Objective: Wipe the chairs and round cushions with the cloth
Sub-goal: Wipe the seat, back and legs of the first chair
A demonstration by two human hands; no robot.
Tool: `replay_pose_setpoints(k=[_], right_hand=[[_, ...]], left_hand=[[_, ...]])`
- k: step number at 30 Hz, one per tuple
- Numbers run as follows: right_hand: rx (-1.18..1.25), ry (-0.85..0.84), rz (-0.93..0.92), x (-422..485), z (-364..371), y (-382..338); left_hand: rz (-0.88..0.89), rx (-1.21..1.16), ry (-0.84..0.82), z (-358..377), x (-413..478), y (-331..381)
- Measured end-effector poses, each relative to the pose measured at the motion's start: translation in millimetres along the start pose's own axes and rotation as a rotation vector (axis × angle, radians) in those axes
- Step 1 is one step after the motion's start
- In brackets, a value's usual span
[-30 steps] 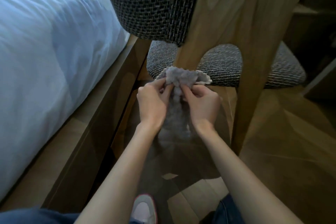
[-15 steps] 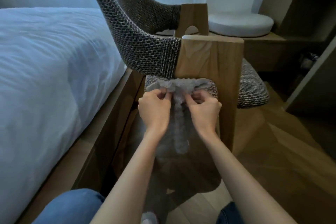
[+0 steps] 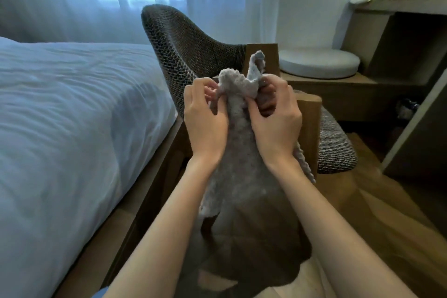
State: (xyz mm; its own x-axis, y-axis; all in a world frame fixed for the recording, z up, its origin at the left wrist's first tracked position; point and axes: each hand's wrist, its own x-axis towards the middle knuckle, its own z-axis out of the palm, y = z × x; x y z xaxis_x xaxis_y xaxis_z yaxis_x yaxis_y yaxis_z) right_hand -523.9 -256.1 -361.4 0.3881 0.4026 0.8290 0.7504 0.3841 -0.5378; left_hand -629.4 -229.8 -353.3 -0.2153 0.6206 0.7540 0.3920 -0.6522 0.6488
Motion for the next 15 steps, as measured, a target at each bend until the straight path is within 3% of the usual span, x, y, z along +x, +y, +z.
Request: replay_pose_setpoints(k=[3, 6, 11, 15], right_hand=[[-0.178, -0.043, -0.121, -4.4, 3.8, 10.5], [-0.166, -0.056, -0.132, -5.1, 0.8, 16.5], [-0.221, -0.095, -0.16, -8.9, -12.1, 20.0], [-0.367, 0.004, -0.267, -4.8, -19.1, 24.7]], left_hand=[[0.185, 0.105, -0.122, 6.5, -7.8, -21.0], [0.308, 0.18, -0.216, 4.6, -17.2, -39.0], [0.4, 0.245, -0.26, 6.3, -22.1, -60.9], [0.384, 0.263, -0.244, 10.4, -26.1, -66.1]])
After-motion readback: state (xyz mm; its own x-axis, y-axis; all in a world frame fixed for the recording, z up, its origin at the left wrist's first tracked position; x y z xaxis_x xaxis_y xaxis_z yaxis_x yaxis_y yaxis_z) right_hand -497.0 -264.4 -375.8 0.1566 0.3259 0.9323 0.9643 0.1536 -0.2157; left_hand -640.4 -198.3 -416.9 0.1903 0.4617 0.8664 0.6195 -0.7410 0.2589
